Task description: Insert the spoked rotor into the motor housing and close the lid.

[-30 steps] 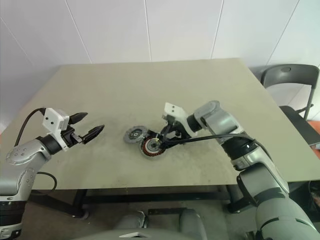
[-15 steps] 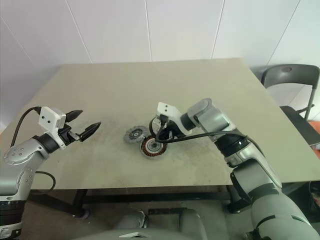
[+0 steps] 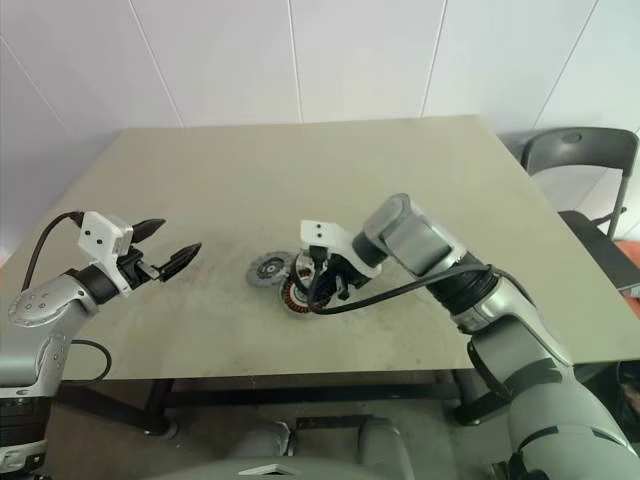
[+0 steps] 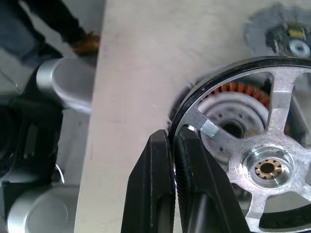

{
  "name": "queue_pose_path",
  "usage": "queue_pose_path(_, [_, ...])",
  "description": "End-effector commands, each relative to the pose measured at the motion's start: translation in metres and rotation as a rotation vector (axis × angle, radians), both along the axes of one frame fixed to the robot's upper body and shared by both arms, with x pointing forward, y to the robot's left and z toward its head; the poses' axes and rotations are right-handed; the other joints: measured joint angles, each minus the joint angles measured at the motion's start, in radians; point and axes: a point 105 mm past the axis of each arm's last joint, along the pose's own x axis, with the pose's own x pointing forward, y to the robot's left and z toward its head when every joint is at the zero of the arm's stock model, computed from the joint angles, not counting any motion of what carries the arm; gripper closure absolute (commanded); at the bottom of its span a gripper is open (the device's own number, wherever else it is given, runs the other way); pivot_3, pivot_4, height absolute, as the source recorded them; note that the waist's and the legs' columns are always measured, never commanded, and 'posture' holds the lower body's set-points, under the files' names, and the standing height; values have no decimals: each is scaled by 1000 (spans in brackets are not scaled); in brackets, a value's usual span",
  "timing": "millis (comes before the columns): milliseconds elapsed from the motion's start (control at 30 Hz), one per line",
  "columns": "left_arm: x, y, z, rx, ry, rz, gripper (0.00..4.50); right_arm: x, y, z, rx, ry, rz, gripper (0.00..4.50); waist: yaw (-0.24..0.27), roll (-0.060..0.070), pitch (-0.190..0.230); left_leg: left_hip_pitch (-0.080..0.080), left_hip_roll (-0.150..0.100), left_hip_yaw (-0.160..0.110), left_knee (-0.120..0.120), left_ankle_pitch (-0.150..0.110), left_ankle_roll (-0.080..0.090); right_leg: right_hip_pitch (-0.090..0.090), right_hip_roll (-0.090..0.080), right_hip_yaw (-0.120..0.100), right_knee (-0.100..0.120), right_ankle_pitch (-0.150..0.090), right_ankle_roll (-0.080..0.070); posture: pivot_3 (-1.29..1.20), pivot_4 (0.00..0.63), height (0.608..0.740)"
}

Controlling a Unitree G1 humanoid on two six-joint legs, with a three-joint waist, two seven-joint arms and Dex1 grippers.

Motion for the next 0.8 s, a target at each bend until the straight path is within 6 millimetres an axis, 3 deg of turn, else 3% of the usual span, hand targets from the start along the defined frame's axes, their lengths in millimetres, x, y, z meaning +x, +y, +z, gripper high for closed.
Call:
queue_pose_path(33, [2, 0, 11, 25, -50, 2, 0, 4, 8, 7, -13, -132, 104, 4447, 1, 0, 0, 0, 0, 0, 0, 0, 0, 0, 0, 0, 0, 0, 0, 0, 0, 740])
queue_pose_path(433, [-9, -6, 4, -7, -15, -38, 0, 2, 2, -3, -119, -108, 179, 4447, 0, 0, 0, 0, 0, 0, 0, 0, 0, 0, 0, 0, 0, 0, 0, 0, 0, 740])
queue_pose_path(600, [-35, -30, -11, -63, 100, -229, 0, 4, 2, -6, -154, -113, 192, 4447, -1, 0, 0, -1, 0, 0, -1, 0, 0, -1, 0, 0, 0, 0, -1, 0, 0, 740])
queue_pose_path(800, [-56, -44, -21, -118, 172, -367, 0, 3, 6, -8, -165, -101, 211, 4447, 0, 0, 0, 0, 0, 0, -1, 0, 0, -1, 0, 0, 0, -1, -2, 0, 0, 740])
